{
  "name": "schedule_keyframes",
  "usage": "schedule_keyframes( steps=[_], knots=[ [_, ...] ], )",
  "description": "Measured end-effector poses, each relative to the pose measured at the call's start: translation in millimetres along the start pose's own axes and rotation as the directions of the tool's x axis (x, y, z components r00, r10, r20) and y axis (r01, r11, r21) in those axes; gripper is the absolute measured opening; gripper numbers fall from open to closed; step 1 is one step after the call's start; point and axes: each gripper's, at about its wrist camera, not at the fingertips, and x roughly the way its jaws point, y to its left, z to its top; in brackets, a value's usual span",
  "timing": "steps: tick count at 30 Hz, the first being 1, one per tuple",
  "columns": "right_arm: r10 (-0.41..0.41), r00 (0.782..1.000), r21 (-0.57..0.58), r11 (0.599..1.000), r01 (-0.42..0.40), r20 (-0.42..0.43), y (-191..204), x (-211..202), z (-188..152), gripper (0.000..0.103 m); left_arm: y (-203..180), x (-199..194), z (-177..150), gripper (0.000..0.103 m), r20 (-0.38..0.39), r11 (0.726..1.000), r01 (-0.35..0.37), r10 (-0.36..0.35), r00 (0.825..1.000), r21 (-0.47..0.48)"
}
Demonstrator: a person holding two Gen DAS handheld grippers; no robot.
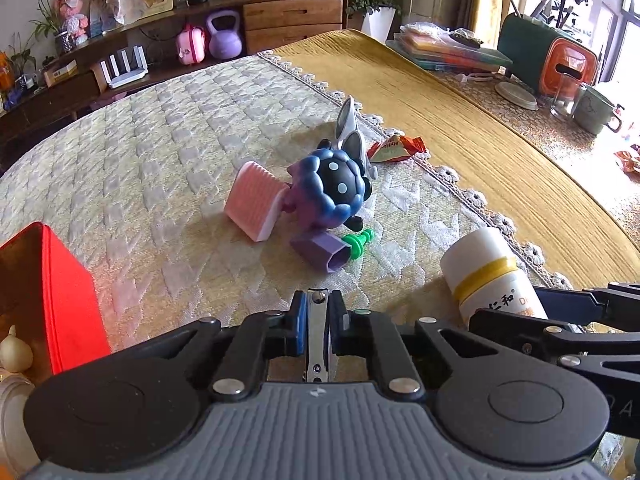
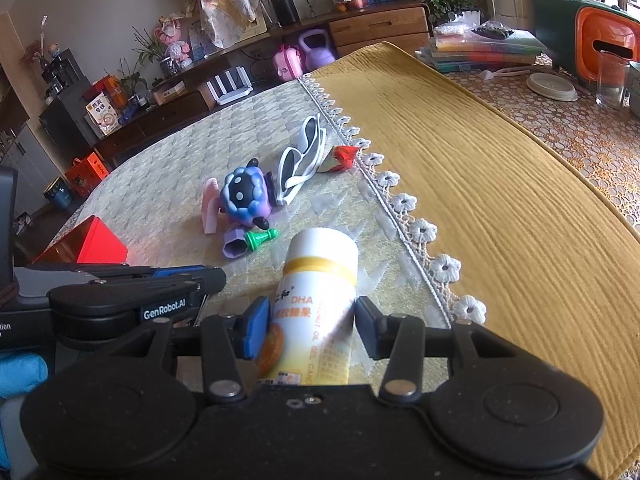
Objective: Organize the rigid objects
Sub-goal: 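Carry the nail clipper and white bottle over the red tin with both tools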
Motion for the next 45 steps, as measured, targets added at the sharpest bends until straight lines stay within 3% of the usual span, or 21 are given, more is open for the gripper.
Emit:
schedule_keyframes(
  steps=[32,45],
  knots=[
    [0.06,0.994,-0.145,0.988,-0.046,0.092,76.2,-74.4,-17.0,0.044,63.4,-120.7,-32.4,0.011,0.069,0.98,0.052,-0.04,0.997,-0.191],
    [0.146,0.983,-0.254,0.96,-0.115,0.107,147.5,-73.5,-4.1,0.044,133.6,-170.9,-44.3,0.011,0.098,0.964,-0.033,0.061,0.993,-0.264]
  ],
)
